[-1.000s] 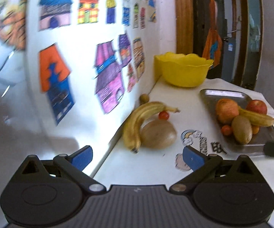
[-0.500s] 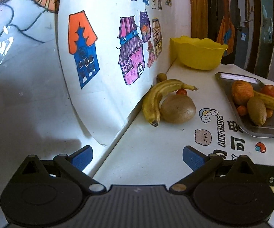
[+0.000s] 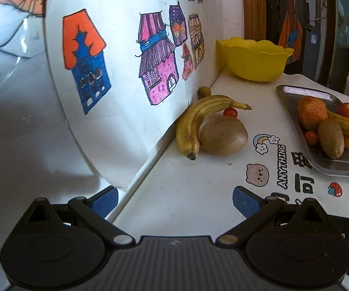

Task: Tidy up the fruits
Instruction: 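Withdraw both tools from the tray toward the remaining banana and kiwi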

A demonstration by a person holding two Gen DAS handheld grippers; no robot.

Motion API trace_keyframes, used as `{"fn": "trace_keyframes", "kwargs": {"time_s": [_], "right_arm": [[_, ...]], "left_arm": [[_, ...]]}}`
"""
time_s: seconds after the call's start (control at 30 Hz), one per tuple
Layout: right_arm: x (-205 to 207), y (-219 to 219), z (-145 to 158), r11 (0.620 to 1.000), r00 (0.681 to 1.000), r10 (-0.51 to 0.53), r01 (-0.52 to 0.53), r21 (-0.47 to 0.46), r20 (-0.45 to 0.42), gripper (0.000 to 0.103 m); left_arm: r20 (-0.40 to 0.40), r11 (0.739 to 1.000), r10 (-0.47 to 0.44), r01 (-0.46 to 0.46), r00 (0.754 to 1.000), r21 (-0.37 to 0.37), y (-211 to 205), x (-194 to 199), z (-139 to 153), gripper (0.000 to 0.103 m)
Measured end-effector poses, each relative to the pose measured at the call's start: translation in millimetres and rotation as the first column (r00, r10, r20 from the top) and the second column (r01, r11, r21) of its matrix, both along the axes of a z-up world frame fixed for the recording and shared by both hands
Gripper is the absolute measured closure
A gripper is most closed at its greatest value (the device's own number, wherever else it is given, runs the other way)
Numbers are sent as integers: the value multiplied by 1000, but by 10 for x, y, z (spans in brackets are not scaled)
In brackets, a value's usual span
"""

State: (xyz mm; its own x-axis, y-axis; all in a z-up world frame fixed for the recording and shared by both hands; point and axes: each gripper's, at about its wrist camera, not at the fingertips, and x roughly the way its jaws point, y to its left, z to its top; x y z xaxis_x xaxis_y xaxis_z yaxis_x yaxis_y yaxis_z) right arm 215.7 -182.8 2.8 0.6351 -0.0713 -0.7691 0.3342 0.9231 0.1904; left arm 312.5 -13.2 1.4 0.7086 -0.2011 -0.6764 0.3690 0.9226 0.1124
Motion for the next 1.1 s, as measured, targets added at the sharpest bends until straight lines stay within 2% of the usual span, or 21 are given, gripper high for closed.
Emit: {"fn": "trace_keyframes", "kwargs": {"time_s": [0.2,0.37,0.53,0.8,1.0,1.1], "right_arm": [[65,-83,-3,997,996,68,-66,-41,50,1],[106,-123,13,975,980,184,-172,-142,71,1],[230,-255,32,941,967,246,-221,-257,71,1],[643,-438,84,895,944,327,-291,-337,53,1],[1000,-454,-10,871,909,416,-389,-300,29,1],[1135,-413,-56,841,872,488,-461,-283,29,1]], "left_arm": [[-24,1000,14,-14,1000,-7,-138,96,-2,1],[-43,999,38,-39,998,-16,-290,170,0,1],[-79,995,99,-101,992,-17,-381,265,-3,1],[-159,968,227,-240,961,-67,-304,453,-1,1],[-167,947,292,-309,942,-88,-254,490,-11,1],[-145,932,286,-310,947,-185,-159,446,23,1]]}}
